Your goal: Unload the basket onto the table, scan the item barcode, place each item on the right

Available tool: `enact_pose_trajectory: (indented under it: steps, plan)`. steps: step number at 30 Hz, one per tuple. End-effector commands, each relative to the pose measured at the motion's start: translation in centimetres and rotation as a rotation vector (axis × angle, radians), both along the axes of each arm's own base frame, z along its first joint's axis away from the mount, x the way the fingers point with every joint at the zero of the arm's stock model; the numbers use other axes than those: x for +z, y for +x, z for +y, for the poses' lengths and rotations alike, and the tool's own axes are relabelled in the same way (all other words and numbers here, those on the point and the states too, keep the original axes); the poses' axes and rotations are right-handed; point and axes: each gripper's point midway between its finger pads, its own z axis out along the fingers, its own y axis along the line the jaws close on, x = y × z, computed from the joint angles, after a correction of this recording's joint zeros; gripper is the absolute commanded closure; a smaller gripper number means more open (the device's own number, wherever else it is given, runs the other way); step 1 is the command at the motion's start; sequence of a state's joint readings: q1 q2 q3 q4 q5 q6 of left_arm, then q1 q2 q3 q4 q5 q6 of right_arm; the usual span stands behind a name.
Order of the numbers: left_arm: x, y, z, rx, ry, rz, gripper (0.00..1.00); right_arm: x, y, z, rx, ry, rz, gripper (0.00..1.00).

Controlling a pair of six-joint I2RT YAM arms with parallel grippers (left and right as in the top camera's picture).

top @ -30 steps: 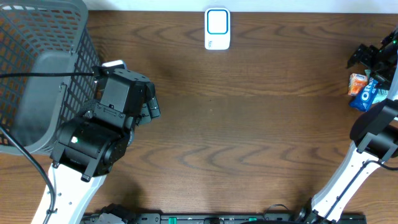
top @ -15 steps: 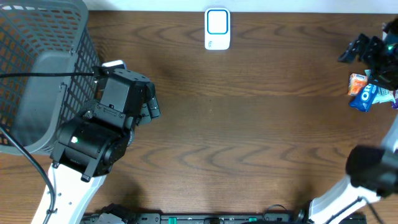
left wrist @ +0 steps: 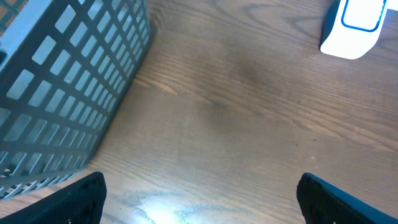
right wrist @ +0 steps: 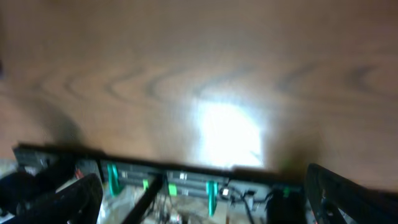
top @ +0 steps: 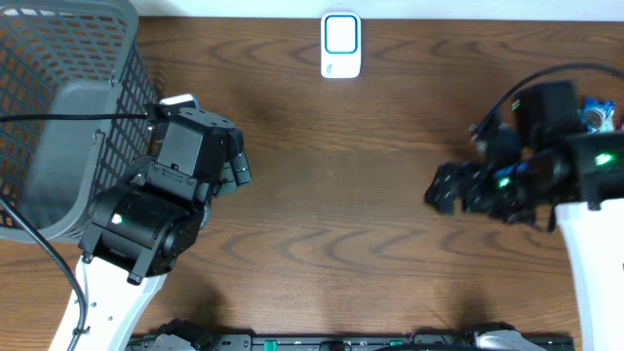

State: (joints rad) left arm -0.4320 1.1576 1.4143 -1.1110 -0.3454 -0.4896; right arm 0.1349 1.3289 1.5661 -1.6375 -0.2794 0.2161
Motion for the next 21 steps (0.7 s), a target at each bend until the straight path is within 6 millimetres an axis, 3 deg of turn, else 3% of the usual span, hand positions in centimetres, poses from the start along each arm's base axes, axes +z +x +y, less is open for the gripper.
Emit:
enact_pose_trajectory:
  steps: [1,8,10,11,13,21]
  plan:
    - [0.2,0.0,0.3,0.005,0.014,-0.004,0.02,-2.1,-2.4,1.3,-0.05,0.001,0.116,0.01]
    - [0.2,0.0,0.3,0.005,0.014,-0.003,0.02,-4.2,-3.7,1.4,-0.058,-0.021,0.203,0.02]
    - [0.2,0.0,0.3,0.005,0.013,-0.004,0.02,-4.4,-3.7,1.0,-0.029,-0.048,0.194,0.2]
    - [0.2,0.0,0.3,0.005,0.014,-0.004,0.02,-4.5,-3.6,0.8,-0.011,-0.063,0.185,0.2]
    - [0.2,0.0,0.3,0.005,0.014,-0.004,0.02,-4.5,-3.7,0.7,-0.003,-0.068,0.184,0.01]
    - [0.2,0.0,0.3,0.005,0.014,-0.004,0.02,-4.6,-3.3,0.3,-0.005,-0.091,0.165,0.01]
